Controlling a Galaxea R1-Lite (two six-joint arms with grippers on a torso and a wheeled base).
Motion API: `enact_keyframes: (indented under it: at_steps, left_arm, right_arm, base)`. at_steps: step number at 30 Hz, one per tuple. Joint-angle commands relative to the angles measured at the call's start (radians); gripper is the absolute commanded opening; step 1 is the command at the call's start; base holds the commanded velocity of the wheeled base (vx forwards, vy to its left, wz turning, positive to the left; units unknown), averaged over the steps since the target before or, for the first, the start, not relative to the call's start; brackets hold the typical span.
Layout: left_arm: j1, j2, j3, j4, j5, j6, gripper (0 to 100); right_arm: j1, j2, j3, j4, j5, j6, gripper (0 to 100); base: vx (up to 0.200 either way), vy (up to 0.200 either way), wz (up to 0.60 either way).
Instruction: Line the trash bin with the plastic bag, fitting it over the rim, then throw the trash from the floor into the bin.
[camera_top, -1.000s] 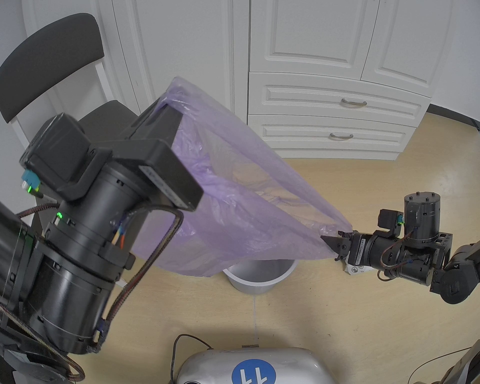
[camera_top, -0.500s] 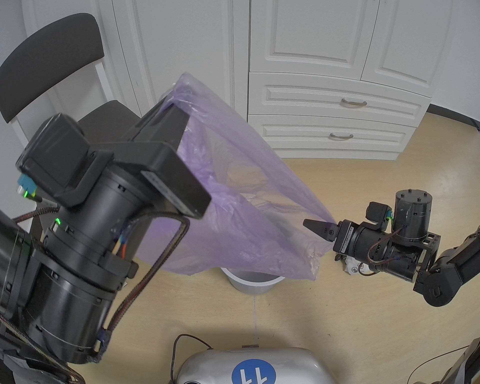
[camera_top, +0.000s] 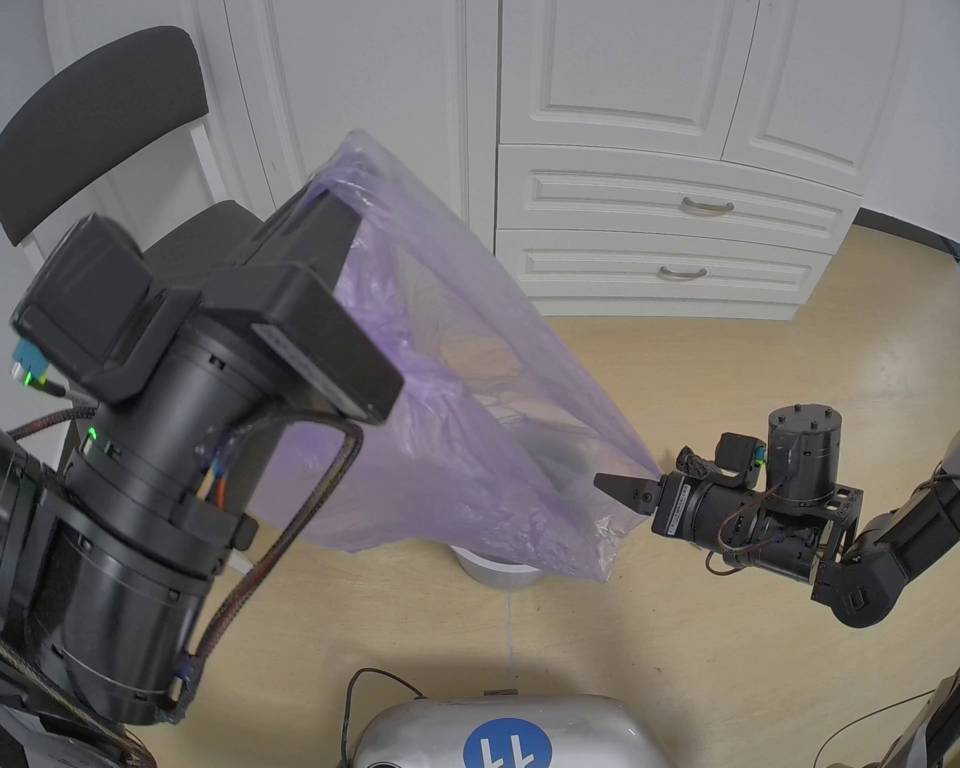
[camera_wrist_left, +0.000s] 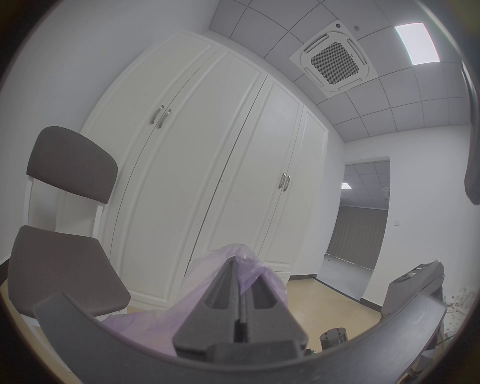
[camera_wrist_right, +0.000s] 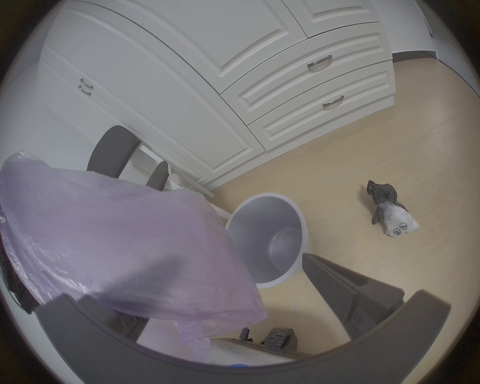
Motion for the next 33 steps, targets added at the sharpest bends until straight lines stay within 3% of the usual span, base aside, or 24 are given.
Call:
enact_keyframes:
  at_steps: [1, 2, 3, 13, 17, 22, 29, 33]
  left_arm:
    - [-0.003, -0.003, 0.001, 0.000, 0.000, 0.000, 0]
    - [-0.006, -0.003, 0.001, 0.000, 0.000, 0.000, 0]
    - [-0.009, -0.002, 0.001, 0.000, 0.000, 0.000, 0]
    - [-0.014, 0.011, 0.003, 0.000, 0.000, -0.001, 0]
    - [0.003, 0.018, 0.012, 0.001, 0.002, -0.018, 0]
    - [0.029, 0.035, 0.018, 0.011, 0.005, -0.038, 0]
    - [0.039, 0.054, 0.021, 0.015, 0.007, -0.038, 0]
    - [0.039, 0.060, 0.030, 0.015, 0.007, -0.038, 0]
  right_arm:
    - [0.013, 0.020, -0.002, -0.002, 0.002, 0.000, 100]
    - [0.014, 0.022, -0.002, -0.004, 0.001, 0.000, 100]
    - [0.017, 0.022, -0.002, -0.010, 0.002, 0.000, 0]
    - [0.043, 0.068, 0.067, -0.275, 0.004, 0.040, 0]
    - [0.043, 0.060, 0.093, -0.317, 0.001, 0.031, 0]
    - [0.039, 0.032, 0.093, -0.315, -0.004, 0.020, 0]
    - [0.023, -0.024, 0.092, -0.266, -0.016, -0.062, 0]
    - [0.019, -0.118, 0.050, -0.131, -0.045, -0.064, 0]
  base:
    - [0.000, 0.000, 0.00]
    - [0.000, 0.000, 0.00]
    - [0.000, 0.000, 0.00]
    - [0.000, 0.000, 0.00]
    - [0.000, 0.000, 0.00]
    - [0.000, 0.000, 0.00]
    - [0.000, 0.000, 0.00]
    - [0.000, 0.000, 0.00]
